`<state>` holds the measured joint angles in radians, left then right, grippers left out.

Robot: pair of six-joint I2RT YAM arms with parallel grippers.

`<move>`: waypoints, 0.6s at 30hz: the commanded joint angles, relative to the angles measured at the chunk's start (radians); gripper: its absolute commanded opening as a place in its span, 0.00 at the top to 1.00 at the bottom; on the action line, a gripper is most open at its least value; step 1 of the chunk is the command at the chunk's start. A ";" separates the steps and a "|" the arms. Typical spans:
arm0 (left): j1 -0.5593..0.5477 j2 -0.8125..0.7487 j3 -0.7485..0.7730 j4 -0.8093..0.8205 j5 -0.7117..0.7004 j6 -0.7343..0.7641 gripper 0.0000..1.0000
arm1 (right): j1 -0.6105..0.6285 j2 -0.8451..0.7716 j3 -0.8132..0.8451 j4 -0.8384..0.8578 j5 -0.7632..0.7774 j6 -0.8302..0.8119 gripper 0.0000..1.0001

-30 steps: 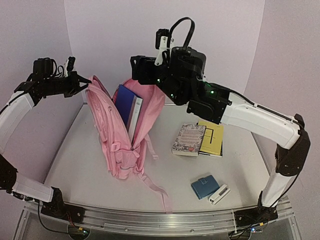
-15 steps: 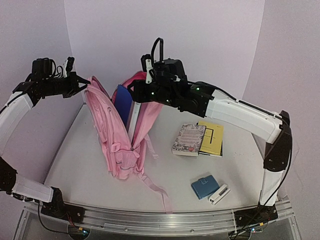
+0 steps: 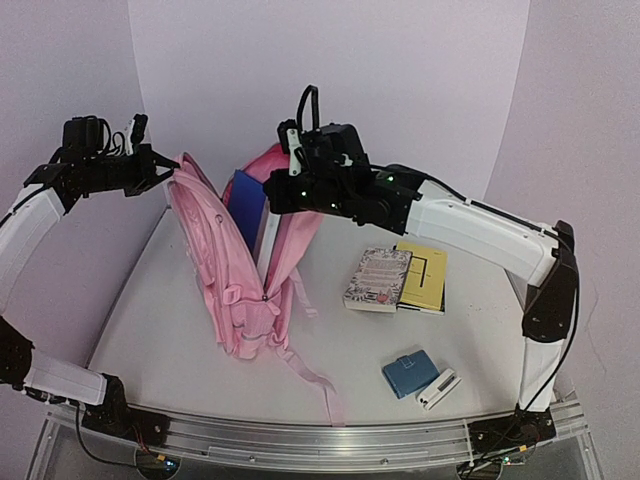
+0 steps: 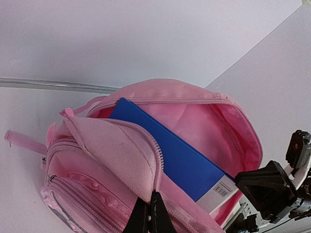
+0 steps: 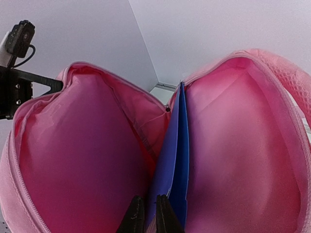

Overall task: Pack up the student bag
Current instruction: Place the files in the student bag.

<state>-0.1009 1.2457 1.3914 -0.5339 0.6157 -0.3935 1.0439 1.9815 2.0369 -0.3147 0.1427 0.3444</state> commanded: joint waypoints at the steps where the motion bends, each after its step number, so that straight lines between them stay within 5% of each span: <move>1: 0.001 -0.028 0.008 -0.027 -0.026 -0.003 1.00 | 0.007 -0.057 -0.055 -0.012 -0.026 0.020 0.94; 18: 0.001 -0.034 -0.002 -0.024 -0.066 -0.018 1.00 | 0.113 -0.173 -0.300 -0.064 0.049 0.168 1.00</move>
<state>-0.1013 1.2377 1.3914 -0.5411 0.5648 -0.4030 1.1297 1.8046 1.7756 -0.2867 0.1745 0.4574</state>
